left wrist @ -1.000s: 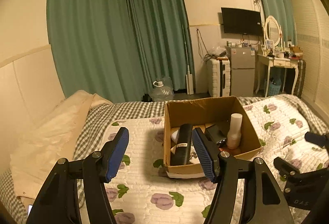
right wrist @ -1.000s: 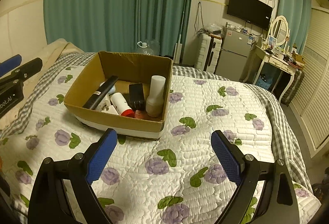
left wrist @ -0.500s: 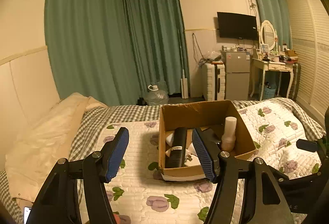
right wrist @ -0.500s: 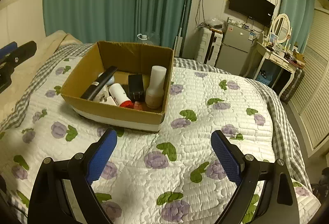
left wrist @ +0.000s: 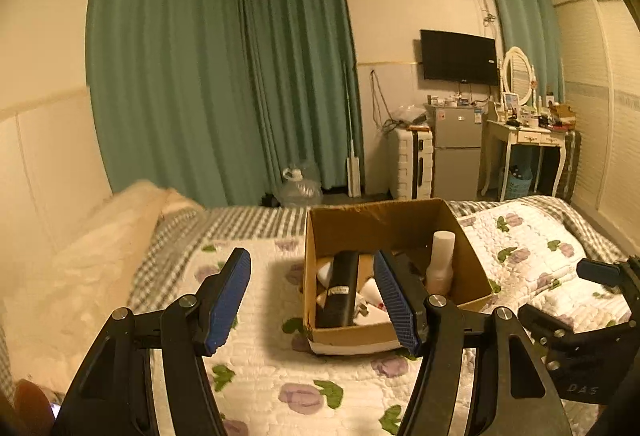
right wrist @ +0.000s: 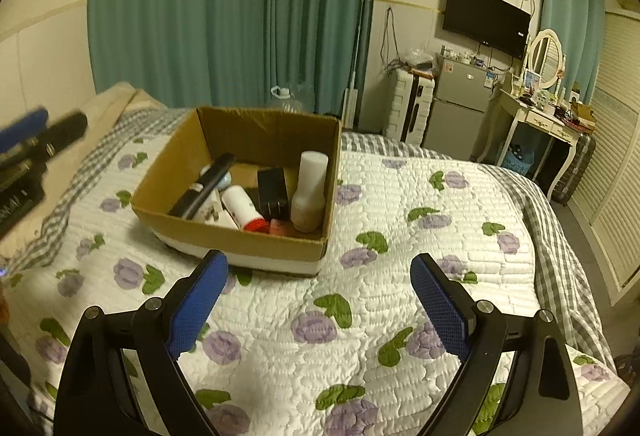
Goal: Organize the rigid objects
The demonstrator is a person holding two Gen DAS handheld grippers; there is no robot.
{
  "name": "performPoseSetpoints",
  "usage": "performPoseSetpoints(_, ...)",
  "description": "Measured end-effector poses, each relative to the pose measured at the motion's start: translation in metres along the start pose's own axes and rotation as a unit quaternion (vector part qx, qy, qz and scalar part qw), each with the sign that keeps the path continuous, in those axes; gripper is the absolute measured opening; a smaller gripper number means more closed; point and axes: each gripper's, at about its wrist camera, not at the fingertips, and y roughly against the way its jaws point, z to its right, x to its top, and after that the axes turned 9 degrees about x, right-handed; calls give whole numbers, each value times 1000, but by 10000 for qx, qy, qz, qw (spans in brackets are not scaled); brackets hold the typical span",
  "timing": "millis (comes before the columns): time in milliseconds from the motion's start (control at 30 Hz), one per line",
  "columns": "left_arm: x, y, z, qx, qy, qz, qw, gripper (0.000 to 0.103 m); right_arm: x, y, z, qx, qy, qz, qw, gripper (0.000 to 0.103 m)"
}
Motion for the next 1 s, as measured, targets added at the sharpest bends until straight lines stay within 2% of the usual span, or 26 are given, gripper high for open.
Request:
performPoseSetpoints(267,-2,-4,-3,-13,107,-143,9998,67,5,13,-2,100,-24,376,9992,93)
performPoseSetpoints(633,-3,-2,1,-3,18,-110,9999,67,4,11,-3,91,-21,326,9994,93)
performPoseSetpoints(1000,-2,3,6,40,-57,81,9999,67,0,4,-2,80,36,144,9999,93)
